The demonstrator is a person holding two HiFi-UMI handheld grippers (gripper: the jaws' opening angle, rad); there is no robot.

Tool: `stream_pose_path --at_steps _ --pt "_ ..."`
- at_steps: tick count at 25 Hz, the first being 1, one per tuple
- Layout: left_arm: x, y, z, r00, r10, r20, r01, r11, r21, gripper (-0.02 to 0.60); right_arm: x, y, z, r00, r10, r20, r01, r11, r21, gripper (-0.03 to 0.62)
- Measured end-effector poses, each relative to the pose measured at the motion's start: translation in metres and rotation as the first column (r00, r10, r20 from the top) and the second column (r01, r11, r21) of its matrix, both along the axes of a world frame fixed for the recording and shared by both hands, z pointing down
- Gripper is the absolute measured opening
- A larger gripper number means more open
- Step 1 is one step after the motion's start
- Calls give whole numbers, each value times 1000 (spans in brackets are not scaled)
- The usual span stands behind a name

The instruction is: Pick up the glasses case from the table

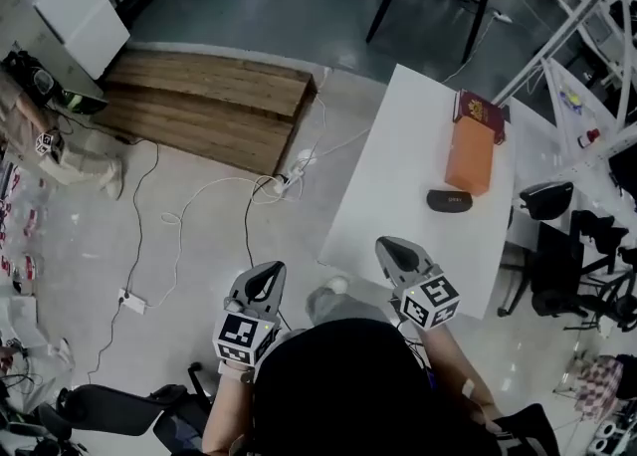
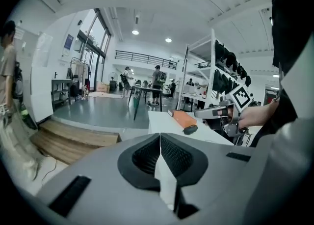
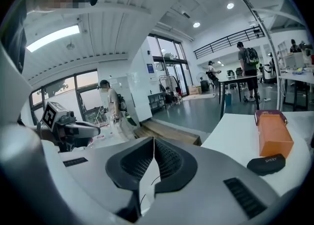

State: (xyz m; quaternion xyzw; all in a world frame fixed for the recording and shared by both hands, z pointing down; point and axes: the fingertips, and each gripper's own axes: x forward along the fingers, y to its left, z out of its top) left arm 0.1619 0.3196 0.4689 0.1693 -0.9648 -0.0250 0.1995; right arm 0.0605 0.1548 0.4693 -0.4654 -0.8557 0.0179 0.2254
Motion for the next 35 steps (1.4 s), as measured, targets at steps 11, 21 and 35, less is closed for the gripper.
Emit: stream_pose_path --at_steps 11,21,35 --pt "-150 -49 1 960 276 -39 -277 960 -37 20 -81 -63 4 961 275 -32 -276 961 -31 31" --pt "-239 -152 26 769 632 -91 -634 773 9 20 -83 -152 17 761 645 -69 -645 764 36 31" --pt "-300 -283 87 428 889 -161 -894 443 71 49 -29 -207 30 272 954 -126 -951 287 112 31"
